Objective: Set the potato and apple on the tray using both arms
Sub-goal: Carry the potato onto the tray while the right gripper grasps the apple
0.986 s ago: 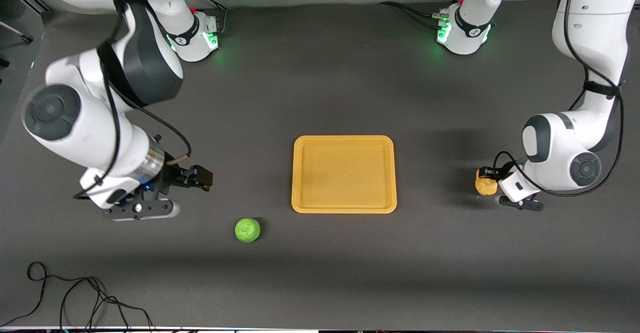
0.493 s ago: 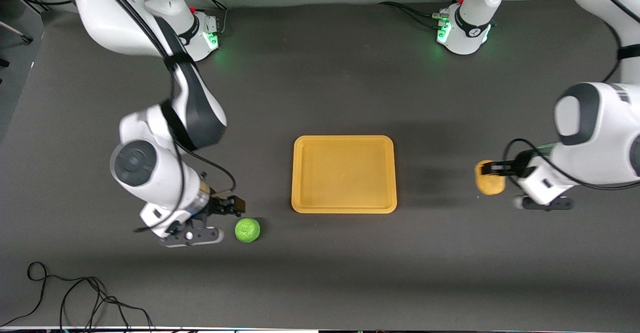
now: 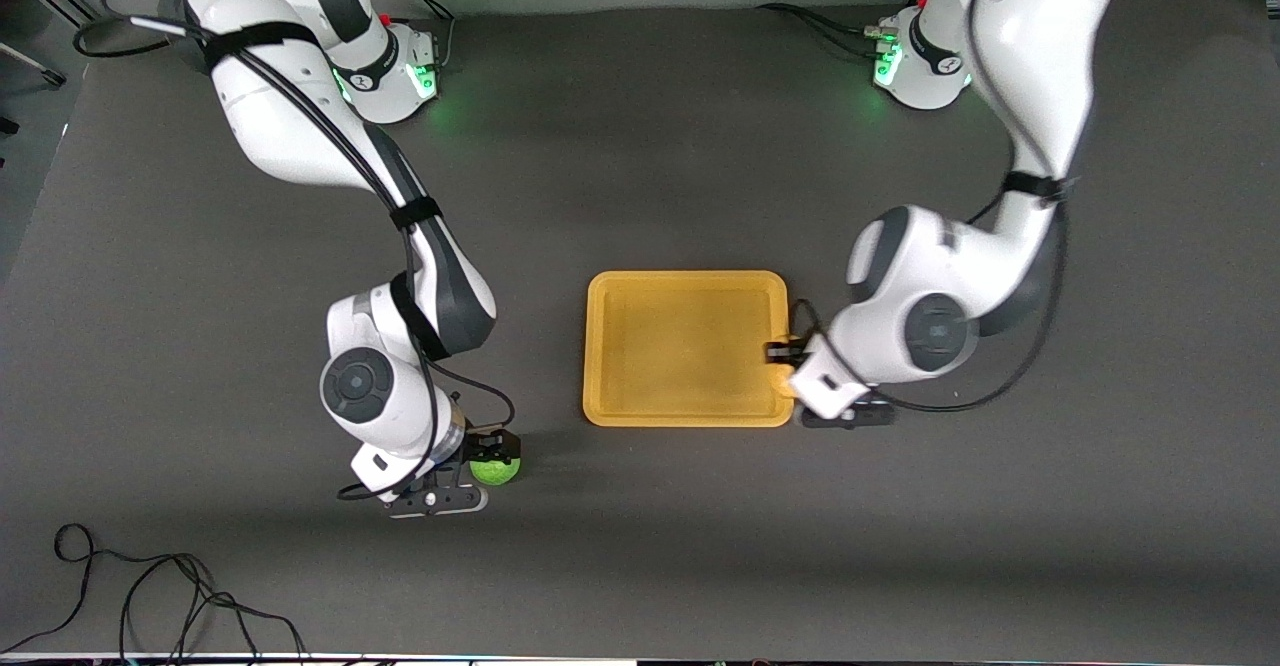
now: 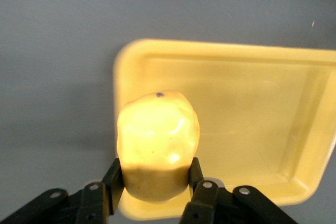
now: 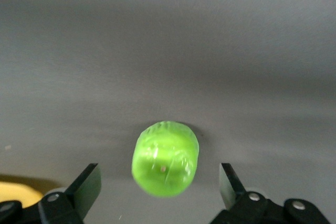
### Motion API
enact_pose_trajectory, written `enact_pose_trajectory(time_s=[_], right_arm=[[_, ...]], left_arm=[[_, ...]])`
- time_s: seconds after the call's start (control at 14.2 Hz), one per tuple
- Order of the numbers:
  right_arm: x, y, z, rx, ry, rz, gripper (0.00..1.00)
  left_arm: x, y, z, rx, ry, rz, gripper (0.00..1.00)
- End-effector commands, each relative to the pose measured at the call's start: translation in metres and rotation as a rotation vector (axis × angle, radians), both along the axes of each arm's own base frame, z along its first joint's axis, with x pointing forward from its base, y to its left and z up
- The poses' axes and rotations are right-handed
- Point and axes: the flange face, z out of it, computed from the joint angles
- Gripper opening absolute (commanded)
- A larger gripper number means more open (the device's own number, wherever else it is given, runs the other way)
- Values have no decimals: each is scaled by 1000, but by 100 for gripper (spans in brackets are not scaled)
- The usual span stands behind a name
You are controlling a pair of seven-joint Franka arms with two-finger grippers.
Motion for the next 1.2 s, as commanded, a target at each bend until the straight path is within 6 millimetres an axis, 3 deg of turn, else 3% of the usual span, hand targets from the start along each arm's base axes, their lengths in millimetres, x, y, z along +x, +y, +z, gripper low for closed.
enact_pose_trajectory(time_s=[0.0, 0.28, 0.35, 0.49, 0.56, 0.7, 0.77, 0.85, 0.99, 1.06, 1.13], right_arm=[[2, 2, -27, 10, -11, -27, 100], [-1, 0, -49, 8, -10, -27, 100], [-2, -1, -52, 7, -6, -30, 93], [-4, -1, -54, 6, -1, -29, 65], [-5, -1, -56, 4, 3, -29, 57], [-4, -2, -50, 7, -3, -31, 54], [-1, -4, -42, 8, -12, -27, 54], [1, -5, -19, 14, -23, -30, 54], [2, -8, 24, 14, -24, -32, 54], [1, -10, 47, 17, -28, -33, 54], [-2, -10, 74, 17, -23, -31, 54]], left_arm=[[-4, -19, -28, 34, 20, 15, 8], [-28, -29, -60, 109, 65, -17, 12], [-32, -28, -65, 135, 71, -17, 13], [-35, -27, -68, 148, 77, -18, 14], [-35, -26, -68, 149, 78, -17, 23], [-37, -25, -72, 158, 79, -24, 65], [-37, -25, -72, 174, 69, -39, 77], [-37, -25, -70, 176, 65, -42, 80], [-33, -21, -65, 174, 60, -35, 100], [-29, -17, -57, 170, 51, -25, 100], [-22, -9, -35, 158, 28, -14, 100]])
